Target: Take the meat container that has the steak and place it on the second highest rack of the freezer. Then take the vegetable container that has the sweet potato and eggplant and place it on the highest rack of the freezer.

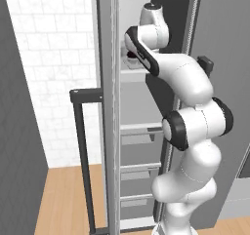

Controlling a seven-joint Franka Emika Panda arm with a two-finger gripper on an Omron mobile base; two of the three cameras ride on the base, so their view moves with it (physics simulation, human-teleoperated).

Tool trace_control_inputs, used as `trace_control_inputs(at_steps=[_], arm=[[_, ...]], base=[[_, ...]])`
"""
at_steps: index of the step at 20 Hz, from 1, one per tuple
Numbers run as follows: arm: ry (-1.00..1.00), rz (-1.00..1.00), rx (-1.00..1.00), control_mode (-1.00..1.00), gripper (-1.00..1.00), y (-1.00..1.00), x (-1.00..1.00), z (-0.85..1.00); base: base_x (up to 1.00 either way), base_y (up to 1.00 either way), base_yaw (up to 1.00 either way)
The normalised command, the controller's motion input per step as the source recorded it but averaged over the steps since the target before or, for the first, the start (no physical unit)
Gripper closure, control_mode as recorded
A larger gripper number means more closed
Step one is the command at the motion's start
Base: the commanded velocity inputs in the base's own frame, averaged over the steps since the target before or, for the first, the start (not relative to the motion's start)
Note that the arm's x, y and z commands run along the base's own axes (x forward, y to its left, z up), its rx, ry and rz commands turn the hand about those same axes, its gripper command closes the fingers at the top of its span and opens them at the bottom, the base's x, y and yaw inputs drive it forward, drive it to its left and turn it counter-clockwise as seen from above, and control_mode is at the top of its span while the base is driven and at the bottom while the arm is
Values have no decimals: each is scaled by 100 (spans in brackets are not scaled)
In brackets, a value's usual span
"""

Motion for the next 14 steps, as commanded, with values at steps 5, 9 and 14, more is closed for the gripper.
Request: trace_control_inputs(at_steps=[5,9,14], arm=[[-11,-4,-18,-100,-100,1,45,-82],[-25,0,0,-100,-100,-42,-97,-3],[-31,0,0,-100,-100,-28,-55,-26]], base=[[0,0,0],[0,0,0],[0,0,0]])
